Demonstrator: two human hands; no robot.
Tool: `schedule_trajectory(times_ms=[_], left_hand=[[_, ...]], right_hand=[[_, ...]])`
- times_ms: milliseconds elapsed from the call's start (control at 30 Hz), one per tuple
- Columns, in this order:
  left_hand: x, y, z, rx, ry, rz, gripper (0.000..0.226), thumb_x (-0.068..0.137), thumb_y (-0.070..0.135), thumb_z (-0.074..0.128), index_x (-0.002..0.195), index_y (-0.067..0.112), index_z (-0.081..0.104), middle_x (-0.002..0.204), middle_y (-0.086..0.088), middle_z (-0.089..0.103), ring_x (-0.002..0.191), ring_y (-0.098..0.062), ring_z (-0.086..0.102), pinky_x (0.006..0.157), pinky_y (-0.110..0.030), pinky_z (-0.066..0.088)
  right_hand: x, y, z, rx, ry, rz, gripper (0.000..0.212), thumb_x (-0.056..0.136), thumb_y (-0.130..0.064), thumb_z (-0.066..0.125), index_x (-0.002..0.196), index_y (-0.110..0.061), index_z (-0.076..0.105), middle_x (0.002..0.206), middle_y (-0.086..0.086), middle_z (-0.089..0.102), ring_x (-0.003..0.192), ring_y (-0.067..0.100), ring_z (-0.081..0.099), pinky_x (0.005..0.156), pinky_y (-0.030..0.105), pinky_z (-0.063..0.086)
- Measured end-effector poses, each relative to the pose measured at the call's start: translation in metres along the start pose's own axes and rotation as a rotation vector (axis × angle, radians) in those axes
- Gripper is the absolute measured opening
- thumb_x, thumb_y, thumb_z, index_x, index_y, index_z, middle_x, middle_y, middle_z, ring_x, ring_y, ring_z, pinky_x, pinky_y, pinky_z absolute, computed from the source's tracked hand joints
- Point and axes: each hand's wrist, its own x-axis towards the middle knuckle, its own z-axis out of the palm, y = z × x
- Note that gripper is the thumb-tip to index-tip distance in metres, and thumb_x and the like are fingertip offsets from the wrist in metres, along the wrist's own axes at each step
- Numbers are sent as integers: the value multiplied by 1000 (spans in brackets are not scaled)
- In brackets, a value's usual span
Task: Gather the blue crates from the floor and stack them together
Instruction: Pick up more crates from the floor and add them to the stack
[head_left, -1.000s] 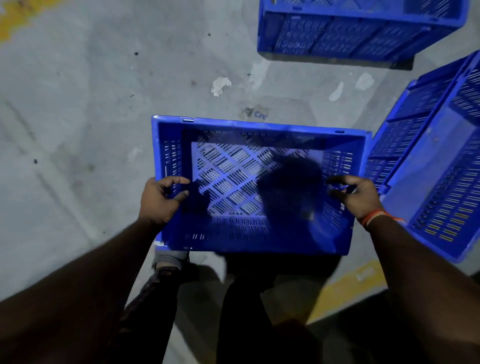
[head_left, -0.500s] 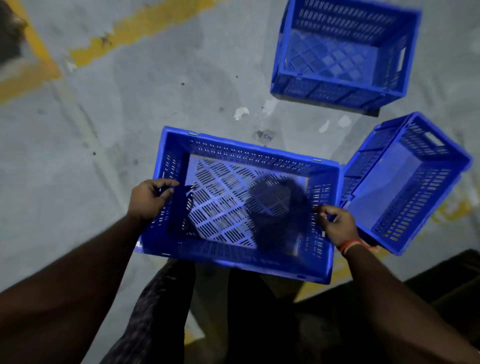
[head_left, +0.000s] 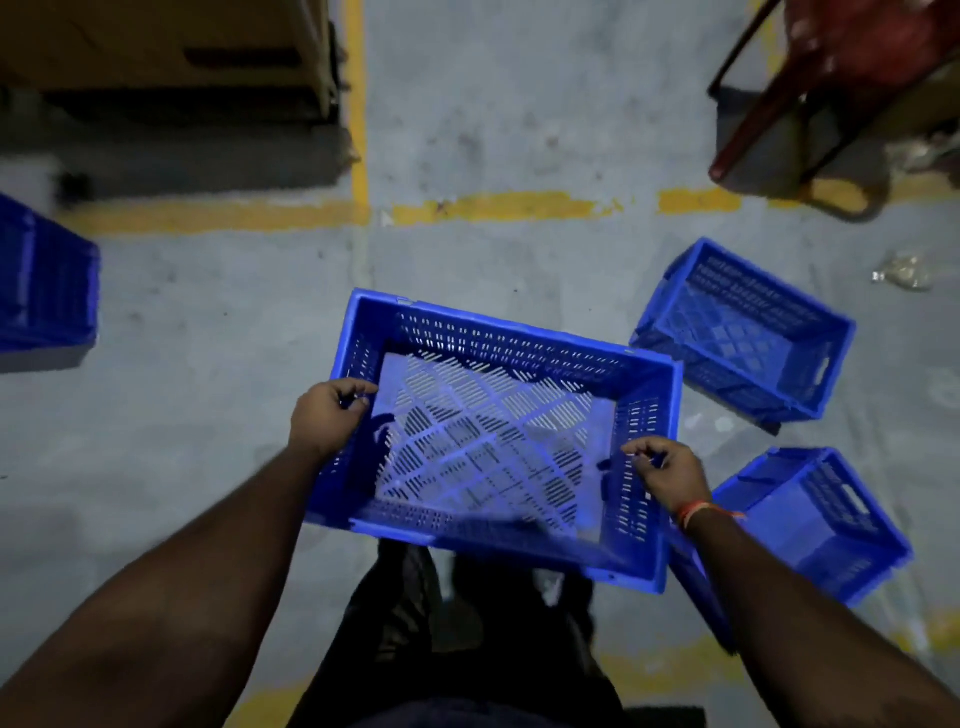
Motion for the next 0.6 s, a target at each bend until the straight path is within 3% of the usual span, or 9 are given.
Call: schedule_trajectory(times_ms=[100, 267, 367, 500, 600], left_hand=[[-7, -20, -49, -54, 55, -22, 19, 89, 21, 68, 90, 41, 70, 69, 0, 70, 57, -19, 60, 53, -24, 42], [-14, -61, -136, -147, 149, -71, 9, 87, 25, 73, 92, 29, 79, 94, 4, 77, 85, -18, 69, 76, -30, 53], [-16, -91, -184, -166, 198, -114, 8, 85, 27, 72, 88, 32, 78, 94, 8, 77, 89, -14, 69, 80, -32, 56], [-31, -134, -238, -206, 279, -193, 7, 87, 30, 71, 86, 32, 77, 91, 10, 76, 87, -13, 68, 79, -33, 57], [-44, -170, -271, -247, 349, -255, 7, 86, 30, 71, 84, 34, 76, 89, 11, 75, 86, -13, 68, 77, -31, 55]], right_hand=[[-3, -70, 7, -29, 3, -50, 21, 87, -5, 66, 85, -25, 73, 86, -1, 74, 82, 21, 68, 80, 35, 53], [-12, -177, 33, -76, -33, -158, 22, 85, -4, 70, 84, -25, 75, 83, -3, 74, 77, 14, 68, 73, 36, 54], [-8, -231, 58, -126, -54, -238, 25, 84, -3, 70, 82, -27, 75, 81, -5, 75, 71, 6, 67, 67, 30, 55], [-5, -301, 103, -170, -104, -314, 22, 84, -5, 70, 82, -26, 74, 83, -3, 75, 77, 18, 68, 73, 38, 55], [-4, -356, 138, -197, -137, -385, 26, 82, -2, 71, 77, -28, 73, 81, -4, 74, 73, 17, 67, 71, 34, 52]])
